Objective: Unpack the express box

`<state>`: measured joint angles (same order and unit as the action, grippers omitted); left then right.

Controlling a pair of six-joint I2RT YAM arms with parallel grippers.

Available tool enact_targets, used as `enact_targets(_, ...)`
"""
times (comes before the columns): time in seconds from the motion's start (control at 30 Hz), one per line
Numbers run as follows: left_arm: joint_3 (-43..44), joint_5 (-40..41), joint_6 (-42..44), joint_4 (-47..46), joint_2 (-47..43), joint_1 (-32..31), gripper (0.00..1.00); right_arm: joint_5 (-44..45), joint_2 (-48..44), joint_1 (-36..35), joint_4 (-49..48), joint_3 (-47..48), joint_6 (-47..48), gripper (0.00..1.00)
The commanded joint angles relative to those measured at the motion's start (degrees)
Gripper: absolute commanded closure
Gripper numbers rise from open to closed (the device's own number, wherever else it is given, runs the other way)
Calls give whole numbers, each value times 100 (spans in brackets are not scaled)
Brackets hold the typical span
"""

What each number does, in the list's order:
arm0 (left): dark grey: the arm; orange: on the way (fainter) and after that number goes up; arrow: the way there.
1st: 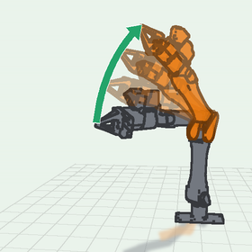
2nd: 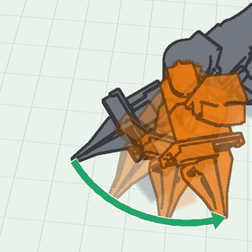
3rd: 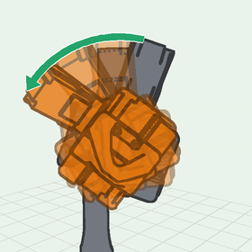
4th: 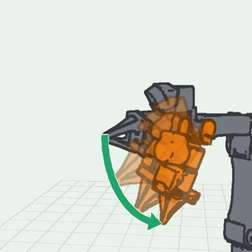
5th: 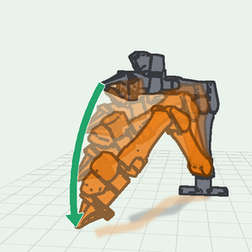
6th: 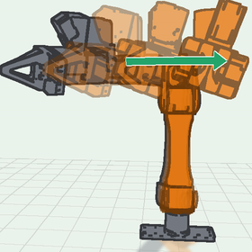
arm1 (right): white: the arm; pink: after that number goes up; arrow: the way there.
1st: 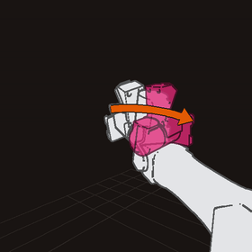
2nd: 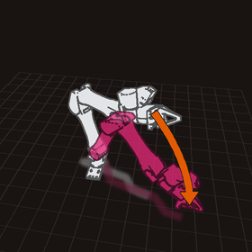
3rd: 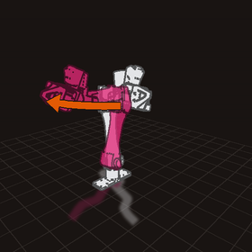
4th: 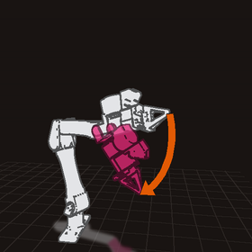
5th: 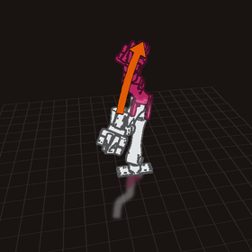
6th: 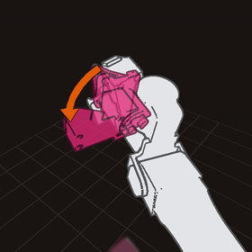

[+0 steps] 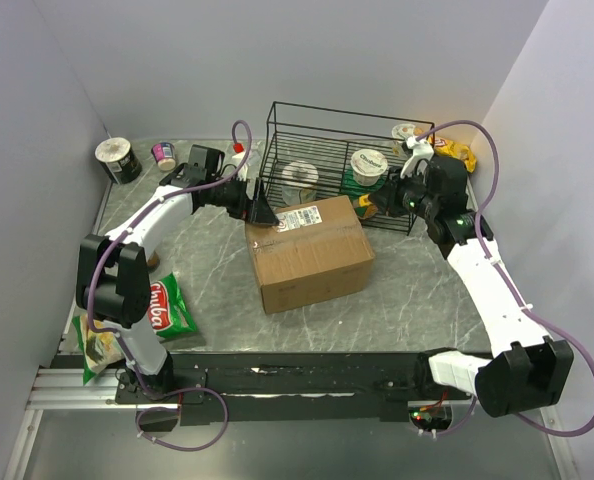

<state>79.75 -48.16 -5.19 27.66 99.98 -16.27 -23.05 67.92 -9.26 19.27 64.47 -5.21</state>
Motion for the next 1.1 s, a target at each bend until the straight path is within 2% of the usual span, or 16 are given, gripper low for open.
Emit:
enact_targets(0.0,-152,404,282,433,144,-139,5,125,-244,-50,-37,66,82,100)
enact_targets(0.57,-143,439,273,433,179,-139,5,-42,-235,-85,314,-14,161,100)
enact_targets(0.73,-143,886,326,486,179,-218,6,-94,-218,-85,762,171,214,100)
enact_targets(0.9,-196,1326,238,495,162,-280,11,-103,-262,-94,1184,277,178,100)
enact_targets(1.07,-337,1353,115,468,127,-298,16,-42,-402,-111,1448,268,117,100)
